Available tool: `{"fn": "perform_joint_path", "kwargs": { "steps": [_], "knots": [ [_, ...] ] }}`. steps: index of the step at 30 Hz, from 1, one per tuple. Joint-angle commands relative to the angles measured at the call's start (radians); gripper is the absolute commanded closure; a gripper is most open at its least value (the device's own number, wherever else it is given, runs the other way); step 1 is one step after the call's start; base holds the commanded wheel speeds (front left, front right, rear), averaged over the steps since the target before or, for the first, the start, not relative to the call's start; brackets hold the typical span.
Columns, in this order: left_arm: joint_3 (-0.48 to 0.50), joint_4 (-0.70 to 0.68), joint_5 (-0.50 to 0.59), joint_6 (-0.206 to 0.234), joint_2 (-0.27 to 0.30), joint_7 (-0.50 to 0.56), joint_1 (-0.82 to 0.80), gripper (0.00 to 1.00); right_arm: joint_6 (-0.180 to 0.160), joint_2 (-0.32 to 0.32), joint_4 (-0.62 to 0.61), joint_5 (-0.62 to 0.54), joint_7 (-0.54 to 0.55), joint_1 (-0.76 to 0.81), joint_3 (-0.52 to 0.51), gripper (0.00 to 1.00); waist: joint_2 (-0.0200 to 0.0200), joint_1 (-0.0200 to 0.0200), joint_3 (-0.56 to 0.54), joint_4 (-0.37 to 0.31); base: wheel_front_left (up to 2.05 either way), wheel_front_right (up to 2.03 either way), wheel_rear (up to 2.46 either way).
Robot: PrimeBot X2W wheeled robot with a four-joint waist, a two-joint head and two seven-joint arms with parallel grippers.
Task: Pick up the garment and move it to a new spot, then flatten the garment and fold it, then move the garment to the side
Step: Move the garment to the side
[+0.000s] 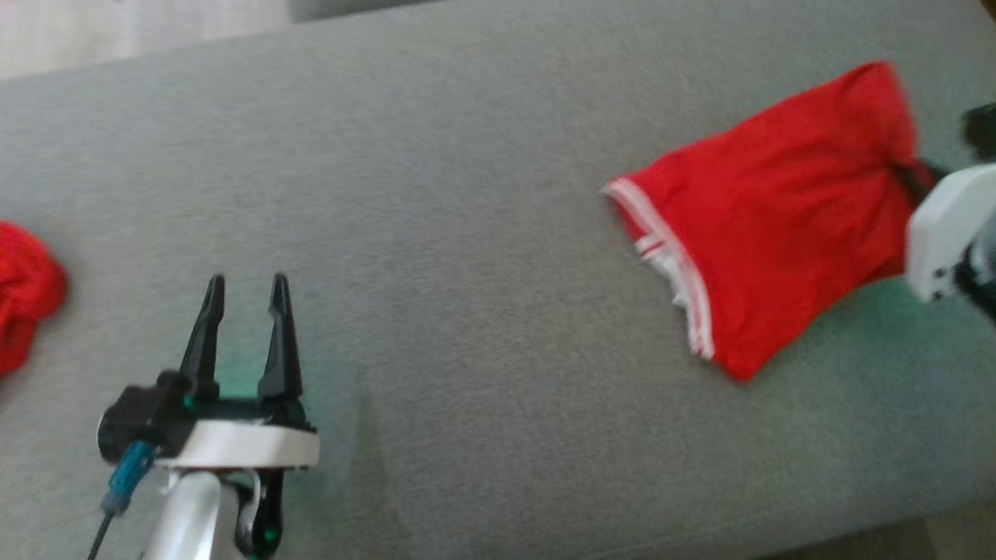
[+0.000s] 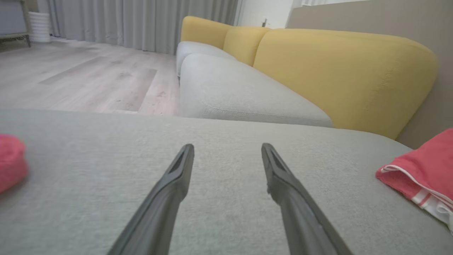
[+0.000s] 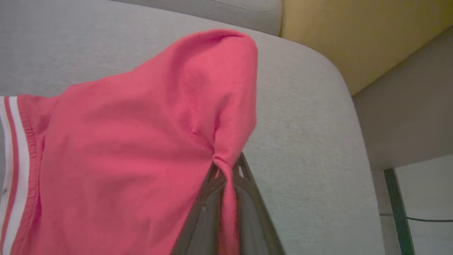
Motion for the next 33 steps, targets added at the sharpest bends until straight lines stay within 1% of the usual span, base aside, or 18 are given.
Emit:
{"fn": "perform_joint_path", "kwargs": {
  "steps": [1, 5, 10, 15, 20, 21, 22, 23, 24, 29, 33],
  "knots": [
    [0.021, -0.035, 0.009, -0.006, 0.018, -0.01, -0.045, 0.0, -0.001, -0.042, -0.006, -0.005, -0.031, -0.042, -0.017, 1.0, 0.0, -0.0001, 0.056, -0.056, 0.0, 0.0, 0.0],
    [0.0, -0.037, 0.015, -0.009, 0.034, -0.01, -0.08, 0.0, -0.001, -0.07, 0.06, -0.03, -0.095, -0.096, -0.066, 1.0, 0.0, -0.0001, 0.108, -0.097, 0.0, 0.0, 0.0],
    [-0.014, -0.04, 0.018, -0.011, 0.057, -0.01, -0.115, 0.0, -0.001, -0.064, 0.13, -0.06, -0.161, -0.15, -0.126, 1.0, 0.0, -0.0001, 0.157, -0.131, 0.0, 0.0, 0.0],
    [-0.024, -0.036, 0.016, -0.012, 0.073, -0.01, -0.135, 0.0, -0.001, -0.051, 0.179, -0.086, -0.227, -0.188, -0.151, 1.0, 0.0, -0.0001, 0.178, -0.141, 0.0, 0.0, 0.0],
    [-0.032, -0.026, 0.009, -0.013, 0.081, -0.01, -0.147, 0.0, -0.001, -0.041, 0.204, -0.123, -0.288, -0.209, -0.164, 1.0, 0.0, -0.0001, 0.181, -0.133, 0.0, 0.0, 0.0],
    [-0.034, -0.023, 0.008, -0.013, 0.08, -0.01, -0.149, 0.0, -0.001, -0.04, 0.21, -0.129, -0.293, -0.21, -0.168, 0.91, 0.0, -0.0001, 0.179, -0.129, 0.0, 0.0, 0.0],
    [-0.034, -0.023, 0.008, -0.013, 0.08, -0.01, -0.149, 0.0, -0.001, -0.04, 0.21, -0.129, -0.293, -0.21, -0.168, 0.91, 0.0, -0.0001, 0.179, -0.129, 0.0, 0.0, 0.0],
    [-0.035, -0.021, 0.007, -0.013, 0.079, -0.01, -0.149, 0.0, -0.001, -0.041, 0.216, -0.138, -0.297, -0.21, -0.17, 0.6, 0.0, -0.0001, 0.176, -0.125, 0.0, 0.0, 0.0],
    [-0.036, -0.019, 0.006, -0.013, 0.077, -0.01, -0.149, 0.0, -0.001, -0.041, 0.22, -0.146, -0.305, -0.209, -0.175, 0.0, 0.0, -0.0001, 0.173, -0.119, 0.0, 0.0, 0.0],
    [-0.026, -0.013, 0.001, -0.013, 0.06, -0.01, -0.136, 0.0, -0.001, -0.024, 0.224, -0.164, -0.338, -0.185, -0.209, 0.0, 0.0, -0.0001, 0.135, -0.089, 0.0, 0.0, 0.0],
    [-0.003, -0.008, -0.002, -0.012, 0.042, -0.01, -0.101, 0.0, -0.001, 0.004, 0.183, -0.165, -0.381, -0.126, -0.219, 0.0, 0.0, -0.0001, 0.067, -0.063, 0.0, 0.0, 0.0]
  ]
}}
